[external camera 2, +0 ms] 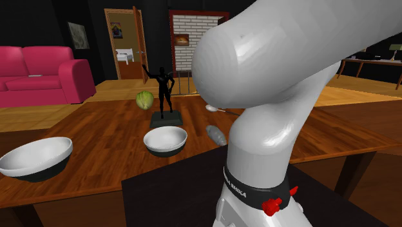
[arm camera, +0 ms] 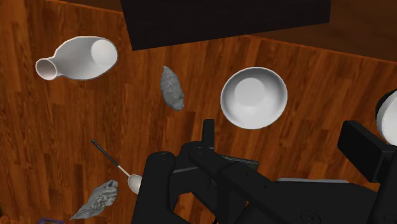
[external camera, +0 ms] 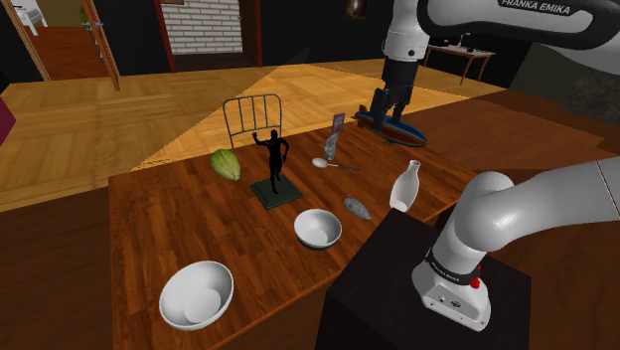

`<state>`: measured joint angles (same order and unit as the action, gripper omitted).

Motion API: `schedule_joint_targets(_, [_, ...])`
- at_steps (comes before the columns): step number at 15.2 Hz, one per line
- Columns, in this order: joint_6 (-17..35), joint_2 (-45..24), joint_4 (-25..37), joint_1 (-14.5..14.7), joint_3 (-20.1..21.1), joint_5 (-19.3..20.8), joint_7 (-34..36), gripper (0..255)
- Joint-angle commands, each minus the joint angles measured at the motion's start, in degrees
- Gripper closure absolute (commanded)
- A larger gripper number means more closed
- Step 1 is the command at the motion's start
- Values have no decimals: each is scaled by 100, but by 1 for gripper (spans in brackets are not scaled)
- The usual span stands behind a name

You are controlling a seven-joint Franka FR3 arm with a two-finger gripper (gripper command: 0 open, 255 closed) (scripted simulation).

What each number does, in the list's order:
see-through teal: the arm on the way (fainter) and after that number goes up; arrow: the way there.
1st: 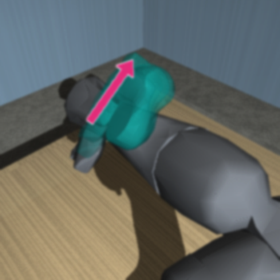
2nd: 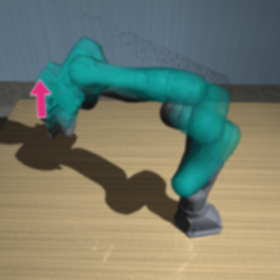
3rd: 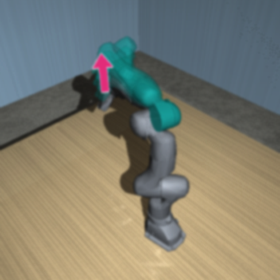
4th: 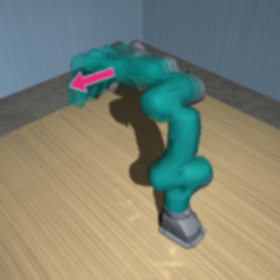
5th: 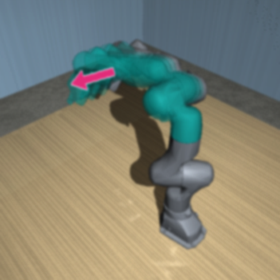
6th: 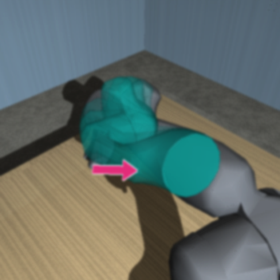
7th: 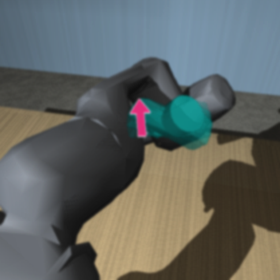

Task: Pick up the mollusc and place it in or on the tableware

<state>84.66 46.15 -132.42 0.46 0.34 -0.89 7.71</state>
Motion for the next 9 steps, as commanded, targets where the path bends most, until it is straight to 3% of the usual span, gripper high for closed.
schedule_joint_targets(1, [0,0,0,0,0,0,0,0])
schedule_joint_targets(9, [1608,416,-1750,-166,-308,349,-335,0])
